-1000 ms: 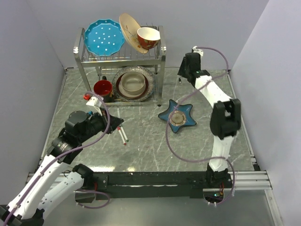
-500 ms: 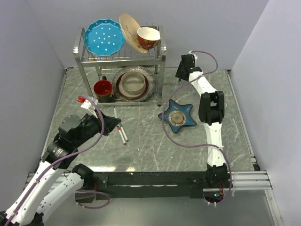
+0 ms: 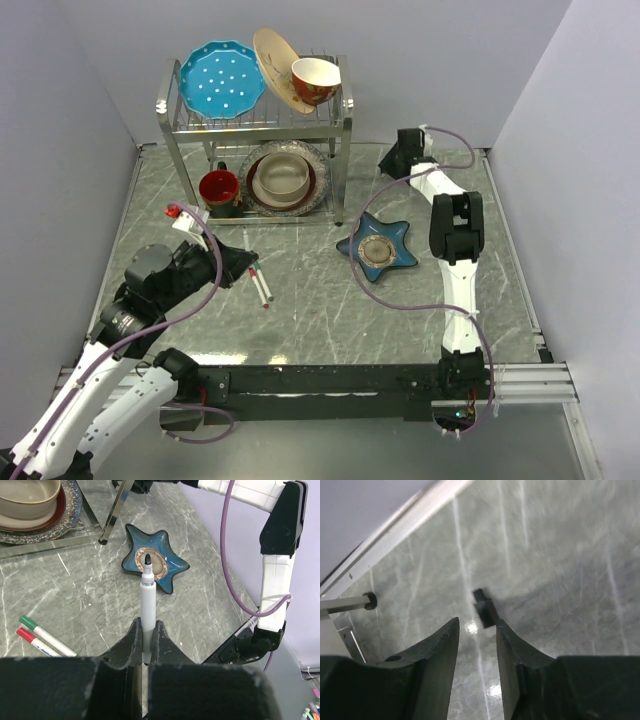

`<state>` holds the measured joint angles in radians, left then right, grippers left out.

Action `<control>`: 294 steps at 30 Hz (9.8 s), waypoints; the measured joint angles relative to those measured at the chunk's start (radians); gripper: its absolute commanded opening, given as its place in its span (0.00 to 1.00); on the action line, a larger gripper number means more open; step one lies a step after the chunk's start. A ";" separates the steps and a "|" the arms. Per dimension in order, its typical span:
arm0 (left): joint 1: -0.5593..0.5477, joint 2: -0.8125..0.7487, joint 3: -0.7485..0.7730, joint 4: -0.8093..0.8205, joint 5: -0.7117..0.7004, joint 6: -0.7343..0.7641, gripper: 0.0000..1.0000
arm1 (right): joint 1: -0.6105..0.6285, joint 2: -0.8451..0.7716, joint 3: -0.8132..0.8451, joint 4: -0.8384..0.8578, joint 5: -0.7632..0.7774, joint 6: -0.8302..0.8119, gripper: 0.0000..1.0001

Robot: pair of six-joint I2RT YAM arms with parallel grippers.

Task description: Insert the pens into the pen caps

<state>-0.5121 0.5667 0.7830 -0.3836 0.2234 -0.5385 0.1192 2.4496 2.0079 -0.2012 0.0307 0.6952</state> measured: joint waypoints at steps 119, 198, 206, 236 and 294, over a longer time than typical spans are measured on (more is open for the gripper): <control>0.000 -0.009 -0.002 0.004 0.004 -0.005 0.01 | -0.096 0.155 0.062 0.236 -0.340 0.209 0.42; 0.000 -0.120 -0.038 -0.010 -0.023 -0.023 0.01 | 0.040 -0.127 -0.109 -0.333 0.086 -0.189 0.12; 0.000 -0.146 -0.043 -0.016 -0.027 -0.023 0.01 | -0.027 -0.291 -0.338 -0.352 0.159 -0.246 0.13; 0.000 -0.198 -0.057 -0.025 -0.018 -0.021 0.01 | 0.441 -1.378 -1.189 -0.197 0.024 -0.445 0.16; 0.000 -0.227 -0.060 -0.026 -0.041 -0.019 0.01 | 0.727 -0.963 -0.837 -0.735 0.204 0.900 0.40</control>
<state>-0.5121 0.3401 0.7235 -0.4099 0.1822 -0.5571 0.8459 1.4864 1.1713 -0.9367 0.2344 1.5955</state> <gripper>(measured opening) 0.063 0.393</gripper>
